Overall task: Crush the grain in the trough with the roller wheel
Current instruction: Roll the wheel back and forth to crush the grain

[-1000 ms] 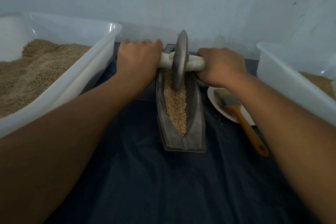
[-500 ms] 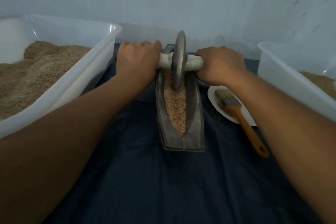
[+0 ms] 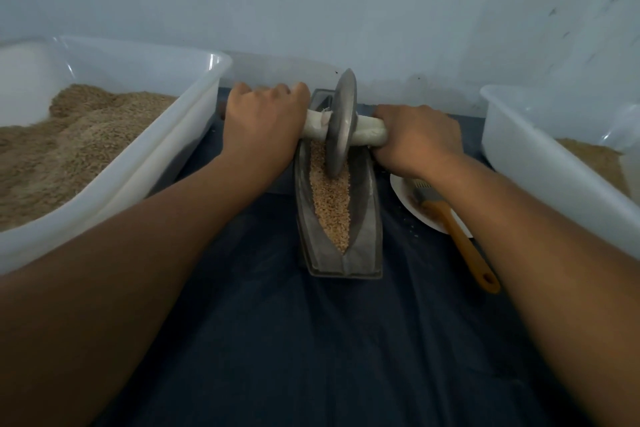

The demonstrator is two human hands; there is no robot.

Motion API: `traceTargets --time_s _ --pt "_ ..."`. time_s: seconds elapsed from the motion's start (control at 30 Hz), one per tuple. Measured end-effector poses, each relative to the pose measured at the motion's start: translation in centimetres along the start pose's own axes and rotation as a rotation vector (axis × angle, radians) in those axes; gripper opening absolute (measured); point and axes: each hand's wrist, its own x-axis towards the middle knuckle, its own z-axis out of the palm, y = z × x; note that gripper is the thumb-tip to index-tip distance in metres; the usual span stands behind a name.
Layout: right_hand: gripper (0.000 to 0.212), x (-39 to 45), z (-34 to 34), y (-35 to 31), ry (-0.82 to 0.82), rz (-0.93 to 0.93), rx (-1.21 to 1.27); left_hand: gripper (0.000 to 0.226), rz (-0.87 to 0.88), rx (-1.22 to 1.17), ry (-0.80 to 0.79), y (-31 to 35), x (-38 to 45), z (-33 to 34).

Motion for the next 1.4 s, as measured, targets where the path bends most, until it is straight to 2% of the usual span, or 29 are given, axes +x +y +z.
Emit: traceTargets --time_s 0.4,0.73,0.97,1.4 --pt "0.015 -4.5 -0.8 -1.0 0.096 -0.036 0.02 0.025 -0.011 -0.03 0.002 0.6 -3.7 -2.7" --pt "0.025 -8.6 -2.2 -2.2 0.289 -0.129 -0.028 0.025 -0.004 -0.059 0.035 0.2 -6.1 -3.8" --pt "0.024 -10.2 -2.7 -2.7 0.34 -0.078 0.036 0.038 0.011 -0.026 0.012 0.3 -7.4 -5.2" --pt "0.022 -10.2 -2.0 -2.5 0.341 -0.053 0.049 0.038 0.023 -0.055 -0.029 0.1 -6.9 -5.0"
